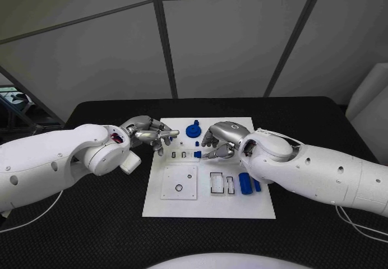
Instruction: Assemble the parts on the task board
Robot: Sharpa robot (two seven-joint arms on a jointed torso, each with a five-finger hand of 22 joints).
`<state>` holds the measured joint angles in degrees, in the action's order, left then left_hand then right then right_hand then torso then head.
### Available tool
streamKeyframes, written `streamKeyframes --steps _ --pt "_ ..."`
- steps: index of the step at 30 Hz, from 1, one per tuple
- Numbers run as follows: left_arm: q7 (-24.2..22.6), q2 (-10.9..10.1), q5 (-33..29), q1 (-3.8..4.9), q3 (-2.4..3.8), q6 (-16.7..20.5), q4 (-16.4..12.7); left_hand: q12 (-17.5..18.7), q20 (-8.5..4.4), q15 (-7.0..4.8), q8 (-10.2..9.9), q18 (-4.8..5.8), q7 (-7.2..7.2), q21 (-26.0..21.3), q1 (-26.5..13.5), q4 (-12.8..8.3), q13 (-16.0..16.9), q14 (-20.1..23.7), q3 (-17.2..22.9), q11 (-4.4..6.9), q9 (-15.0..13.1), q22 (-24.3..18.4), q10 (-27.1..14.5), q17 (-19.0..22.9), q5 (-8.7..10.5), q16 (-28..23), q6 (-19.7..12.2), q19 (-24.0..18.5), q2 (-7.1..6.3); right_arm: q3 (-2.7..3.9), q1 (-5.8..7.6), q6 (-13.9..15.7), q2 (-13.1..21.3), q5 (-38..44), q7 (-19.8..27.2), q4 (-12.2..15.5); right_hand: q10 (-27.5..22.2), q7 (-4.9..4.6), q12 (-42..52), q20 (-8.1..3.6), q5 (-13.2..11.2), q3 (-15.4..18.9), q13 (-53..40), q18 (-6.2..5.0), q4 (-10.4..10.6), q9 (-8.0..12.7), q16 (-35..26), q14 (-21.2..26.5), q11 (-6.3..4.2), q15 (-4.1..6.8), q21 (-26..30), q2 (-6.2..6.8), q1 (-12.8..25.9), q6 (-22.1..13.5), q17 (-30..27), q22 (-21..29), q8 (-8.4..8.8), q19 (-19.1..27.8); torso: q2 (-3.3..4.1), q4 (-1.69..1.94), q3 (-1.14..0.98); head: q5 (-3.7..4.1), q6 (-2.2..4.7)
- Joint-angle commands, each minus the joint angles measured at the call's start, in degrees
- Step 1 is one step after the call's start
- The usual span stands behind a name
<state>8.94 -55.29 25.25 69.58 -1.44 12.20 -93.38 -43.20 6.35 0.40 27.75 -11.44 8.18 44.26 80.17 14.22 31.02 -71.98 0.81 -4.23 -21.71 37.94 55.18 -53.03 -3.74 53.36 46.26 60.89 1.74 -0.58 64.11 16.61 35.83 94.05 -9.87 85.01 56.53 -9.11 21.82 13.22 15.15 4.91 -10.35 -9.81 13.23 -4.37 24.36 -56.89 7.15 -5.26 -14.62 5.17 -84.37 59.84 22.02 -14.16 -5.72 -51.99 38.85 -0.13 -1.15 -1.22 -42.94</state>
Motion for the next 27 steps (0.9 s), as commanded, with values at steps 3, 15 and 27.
streamKeyframes --steps 3,15,27 --pt "-3.8 -0.2 -3.2 -0.12 0.02 2.7 -0.5 0.2 0.13 0.00 -0.3 0.99 0.30 -0.4 0.3 0.0 -0.2 0.5 0.3 0.06 0.1 -0.2 -0.2 0.1 -0.22 -0.2 -0.1 -0.2 -0.13 0.01 -0.05 0.5 -1.1 2.7 -2.0 -1.0 -1.3 -0.05 1.2 0.12 0.4 0.6 -0.2 -0.22 0.1 -0.1 1.4 1.3 0.11 -0.15 0.4 -0.57 -0.3 -0.6 -0.2 -0.2 -0.32 0.8 -0.02 0.05 -0.01 -0.04 -0.23" --pt "-3.4 -0.3 -3.3 -0.21 0.02 2.3 -0.7 0.1 0.17 0.05 -0.4 0.98 0.45 -0.6 0.3 0.1 -0.4 0.2 0.4 -0.03 0.4 -0.3 -0.1 -0.2 -0.22 0.3 -0.2 0.0 -0.24 -0.66 -0.19 -2.5 -2.8 3.2 -1.6 -2.5 -2.3 -0.01 2.7 0.39 0.6 0.8 -0.3 -0.18 0.1 -0.1 3.0 2.8 0.15 -0.23 0.5 -0.93 -0.7 -0.9 -0.5 -0.3 -0.58 1.4 -0.03 -0.03 -0.08 -0.30 -0.63" --pt "-3.2 -0.1 -3.3 -0.22 0.02 2.1 -0.6 0.0 0.19 0.06 -0.4 0.97 0.46 -0.7 0.3 0.2 -0.6 -0.1 0.5 -0.04 0.6 -0.3 0.1 -0.5 -0.22 0.8 -0.1 0.1 -0.29 -1.08 -0.29 -5.1 -3.6 3.9 -1.1 -3.0 -2.6 0.06 3.3 0.52 0.5 0.9 -0.3 -0.14 0.1 -0.1 3.7 3.3 0.02 -0.12 0.6 -1.15 -0.9 -0.9 -0.6 -0.4 -0.70 1.6 -0.06 -0.07 -0.09 -0.51 -0.99"
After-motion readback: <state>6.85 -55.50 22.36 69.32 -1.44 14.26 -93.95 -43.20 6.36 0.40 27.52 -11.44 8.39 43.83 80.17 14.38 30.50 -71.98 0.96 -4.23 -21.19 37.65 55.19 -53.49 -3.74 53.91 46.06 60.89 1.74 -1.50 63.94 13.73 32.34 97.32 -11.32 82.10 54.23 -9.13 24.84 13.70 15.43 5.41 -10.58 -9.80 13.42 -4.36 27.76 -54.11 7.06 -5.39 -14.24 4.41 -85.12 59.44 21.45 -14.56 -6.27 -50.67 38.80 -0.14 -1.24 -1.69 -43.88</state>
